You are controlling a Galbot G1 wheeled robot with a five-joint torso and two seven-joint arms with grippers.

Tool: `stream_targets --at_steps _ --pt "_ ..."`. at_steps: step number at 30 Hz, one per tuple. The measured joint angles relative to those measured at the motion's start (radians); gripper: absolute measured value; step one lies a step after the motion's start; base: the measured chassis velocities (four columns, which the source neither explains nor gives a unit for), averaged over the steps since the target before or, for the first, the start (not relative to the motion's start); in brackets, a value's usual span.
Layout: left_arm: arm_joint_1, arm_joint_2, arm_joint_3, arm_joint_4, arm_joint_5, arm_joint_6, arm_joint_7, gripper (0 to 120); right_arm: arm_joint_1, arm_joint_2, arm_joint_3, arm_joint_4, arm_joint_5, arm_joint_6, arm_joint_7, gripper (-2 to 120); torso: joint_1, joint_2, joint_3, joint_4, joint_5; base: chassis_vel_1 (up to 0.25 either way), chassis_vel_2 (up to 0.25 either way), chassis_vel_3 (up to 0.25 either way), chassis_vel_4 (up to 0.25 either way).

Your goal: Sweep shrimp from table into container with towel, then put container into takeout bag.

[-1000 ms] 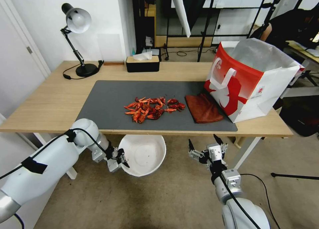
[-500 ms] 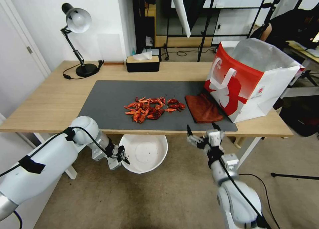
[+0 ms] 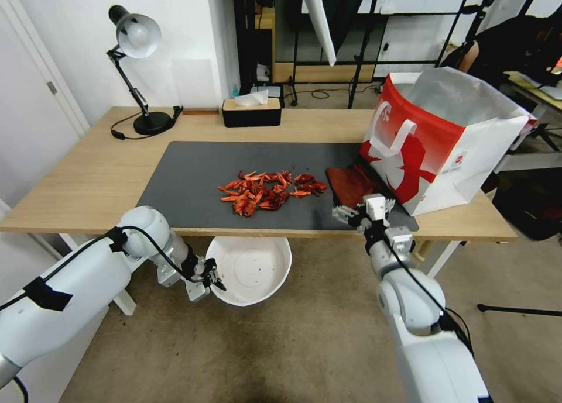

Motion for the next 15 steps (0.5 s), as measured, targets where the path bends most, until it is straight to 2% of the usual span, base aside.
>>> stream_targets --at_steps 6,9,15 --pt "0.001 -0.006 0.003 -0.001 0.007 -0.002 -0.001 0 0.06 -0.024 -0.009 -0.037 0.044 -0.089 0.07 100 0.0 0.0 0.0 -0.0001 0.0 0.0 0.0 0.0 0.0" --pt "0.007 -0.008 0.004 0.001 0.012 -0.004 -0.002 0 0.105 -0.04 -0.021 -0.08 0.142 -0.131 0.103 100 0.0 0.0 0.0 0.0002 -0.0001 0.0 0.0 0.0 0.0" --pt "0.005 -0.016 0.007 0.008 0.014 -0.007 -0.003 0 0.162 -0.055 -0.027 -0.15 0.212 -0.149 0.106 100 0.0 0.0 0.0 0.0001 0.0 0.0 0.0 0.0 0.0"
